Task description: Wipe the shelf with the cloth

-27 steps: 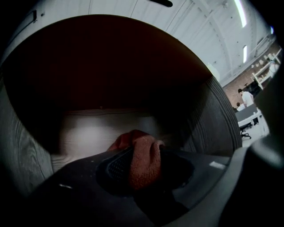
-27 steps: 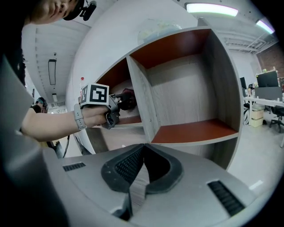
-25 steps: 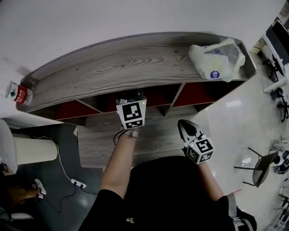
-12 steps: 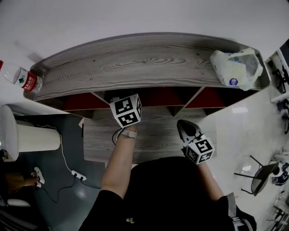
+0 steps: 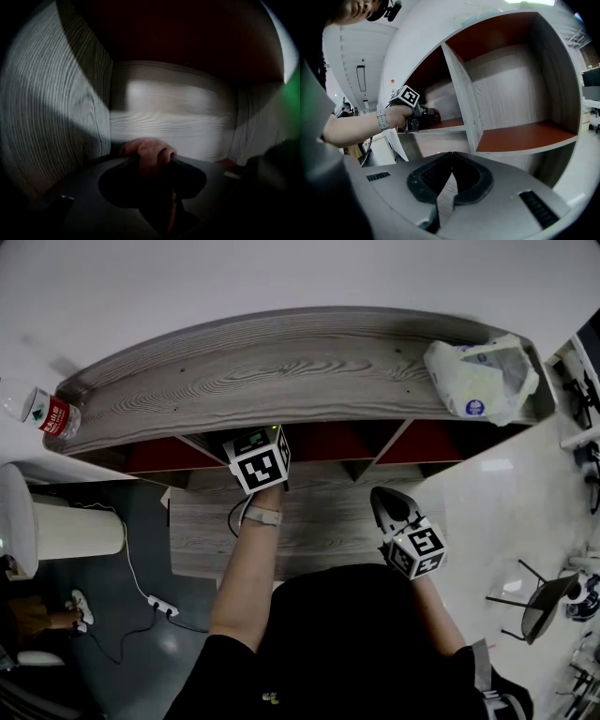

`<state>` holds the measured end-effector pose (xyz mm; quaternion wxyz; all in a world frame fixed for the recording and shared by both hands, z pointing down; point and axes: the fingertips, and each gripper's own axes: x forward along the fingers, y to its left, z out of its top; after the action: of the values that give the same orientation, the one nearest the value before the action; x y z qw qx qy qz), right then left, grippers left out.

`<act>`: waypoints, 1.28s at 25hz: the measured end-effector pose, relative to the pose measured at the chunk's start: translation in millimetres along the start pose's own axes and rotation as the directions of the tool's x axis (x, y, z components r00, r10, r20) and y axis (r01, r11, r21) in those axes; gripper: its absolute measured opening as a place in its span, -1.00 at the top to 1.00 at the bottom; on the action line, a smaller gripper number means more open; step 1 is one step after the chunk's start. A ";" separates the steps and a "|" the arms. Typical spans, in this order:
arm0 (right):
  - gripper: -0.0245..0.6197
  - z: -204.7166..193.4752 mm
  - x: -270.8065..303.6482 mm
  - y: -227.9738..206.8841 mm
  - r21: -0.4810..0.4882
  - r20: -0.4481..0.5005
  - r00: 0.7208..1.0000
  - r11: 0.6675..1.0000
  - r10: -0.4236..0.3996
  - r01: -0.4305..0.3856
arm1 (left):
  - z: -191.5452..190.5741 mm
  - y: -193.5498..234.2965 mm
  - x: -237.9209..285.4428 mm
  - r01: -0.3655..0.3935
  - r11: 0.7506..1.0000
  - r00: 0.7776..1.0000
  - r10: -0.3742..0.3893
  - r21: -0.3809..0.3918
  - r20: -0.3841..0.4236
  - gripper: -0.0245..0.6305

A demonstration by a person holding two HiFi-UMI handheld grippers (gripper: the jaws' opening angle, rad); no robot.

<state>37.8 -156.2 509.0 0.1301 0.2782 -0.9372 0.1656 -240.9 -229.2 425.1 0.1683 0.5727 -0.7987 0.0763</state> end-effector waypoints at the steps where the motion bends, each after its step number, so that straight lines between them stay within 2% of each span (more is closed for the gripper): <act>1: 0.93 -0.1 -1.1 -0.5 -0.001 0.001 1.000 1.000 0.001 -0.001 | -0.6 -2.9 0.7 0.006 1.000 1.000 -0.006 -0.003 -0.010 0.47; 6: 0.93 0.3 -12.3 -8.8 0.000 0.010 1.000 1.000 -0.011 0.011 | -4.4 -35.6 3.9 0.088 0.995 0.994 -0.091 -0.053 -0.061 0.46; 11: 0.93 -0.4 -32.9 -23.7 0.003 0.024 0.999 0.999 -0.045 0.045 | -7.8 -82.4 7.0 0.149 0.988 0.983 -0.152 -0.030 -0.107 0.46; 23: 0.93 -2.9 -98.6 -64.3 0.039 0.060 0.976 0.978 -0.208 0.206 | -15.1 -189.6 9.5 0.352 0.936 0.925 -0.350 -0.014 -0.150 0.46; 26: 0.93 -4.0 -109.3 -65.5 0.042 0.068 0.971 0.973 -0.231 0.229 | -16.2 -199.2 8.3 0.366 0.931 0.919 -0.363 -0.010 -0.152 0.46; 32: 0.93 -2.2 -117.0 -53.0 0.043 0.072 0.967 0.969 -0.244 0.241 | -15.1 -191.7 -4.3 0.395 0.918 0.910 -0.389 0.018 -0.142 0.46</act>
<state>163.0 -141.3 484.3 0.1086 0.3991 -0.8975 0.1533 -56.6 -284.4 424.0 0.2209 0.7185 -0.6521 0.0981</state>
